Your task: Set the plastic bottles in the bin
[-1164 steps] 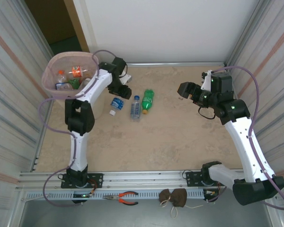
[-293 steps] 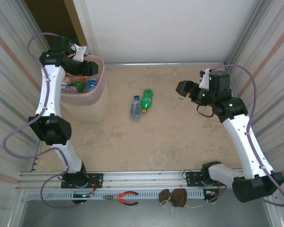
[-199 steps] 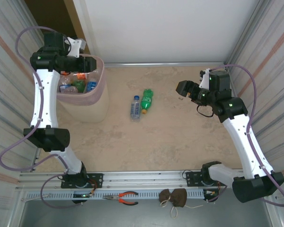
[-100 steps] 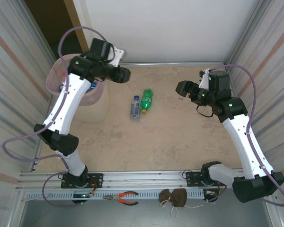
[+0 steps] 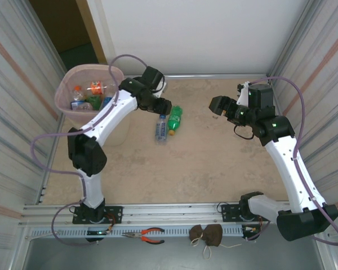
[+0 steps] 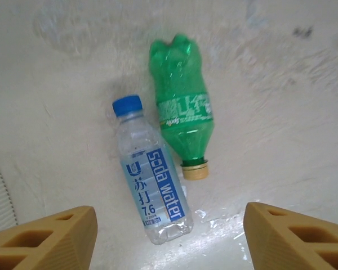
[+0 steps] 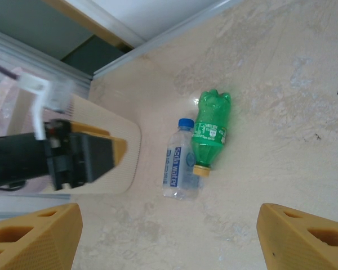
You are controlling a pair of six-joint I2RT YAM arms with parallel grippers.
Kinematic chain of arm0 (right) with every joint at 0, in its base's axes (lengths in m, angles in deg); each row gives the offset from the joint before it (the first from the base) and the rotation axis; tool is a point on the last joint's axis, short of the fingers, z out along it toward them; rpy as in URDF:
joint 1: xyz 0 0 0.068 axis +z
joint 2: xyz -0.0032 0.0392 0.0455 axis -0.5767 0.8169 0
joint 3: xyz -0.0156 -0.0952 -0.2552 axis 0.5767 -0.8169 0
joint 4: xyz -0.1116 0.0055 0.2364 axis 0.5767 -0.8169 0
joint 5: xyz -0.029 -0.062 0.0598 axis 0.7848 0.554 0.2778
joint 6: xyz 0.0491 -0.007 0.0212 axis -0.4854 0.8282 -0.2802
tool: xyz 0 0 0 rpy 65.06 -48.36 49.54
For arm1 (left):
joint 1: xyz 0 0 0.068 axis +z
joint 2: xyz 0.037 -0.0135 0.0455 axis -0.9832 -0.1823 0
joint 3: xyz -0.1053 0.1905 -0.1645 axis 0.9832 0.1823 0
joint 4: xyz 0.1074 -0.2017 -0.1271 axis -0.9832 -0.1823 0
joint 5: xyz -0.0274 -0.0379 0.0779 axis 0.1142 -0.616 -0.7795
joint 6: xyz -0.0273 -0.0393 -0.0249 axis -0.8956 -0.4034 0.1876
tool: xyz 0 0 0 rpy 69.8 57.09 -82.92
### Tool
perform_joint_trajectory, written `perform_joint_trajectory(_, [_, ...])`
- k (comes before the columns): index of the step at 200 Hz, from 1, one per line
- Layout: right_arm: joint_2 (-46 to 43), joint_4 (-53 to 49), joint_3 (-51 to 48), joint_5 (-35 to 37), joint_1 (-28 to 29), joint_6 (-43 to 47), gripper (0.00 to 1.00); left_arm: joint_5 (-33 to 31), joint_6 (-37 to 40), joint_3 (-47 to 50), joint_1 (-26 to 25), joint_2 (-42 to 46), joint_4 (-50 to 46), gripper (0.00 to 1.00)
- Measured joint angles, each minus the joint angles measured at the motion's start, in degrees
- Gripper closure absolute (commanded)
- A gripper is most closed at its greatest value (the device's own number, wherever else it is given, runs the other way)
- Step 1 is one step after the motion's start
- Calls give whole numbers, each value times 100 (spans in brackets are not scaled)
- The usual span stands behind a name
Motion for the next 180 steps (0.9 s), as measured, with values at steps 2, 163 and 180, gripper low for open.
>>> perform_joint_trajectory(2, [0,0,0,0,0,0,20,0,-20,20,0,-28,7,26])
perform_joint_trajectory(163, [-37,-127,0,2,0,0,20,44,-485,570,20,-1399,448,33])
perform_joint_trajectory(180, [-42,-129,0,2,-2,2,20,101,-494,621,44,-1414,503,38])
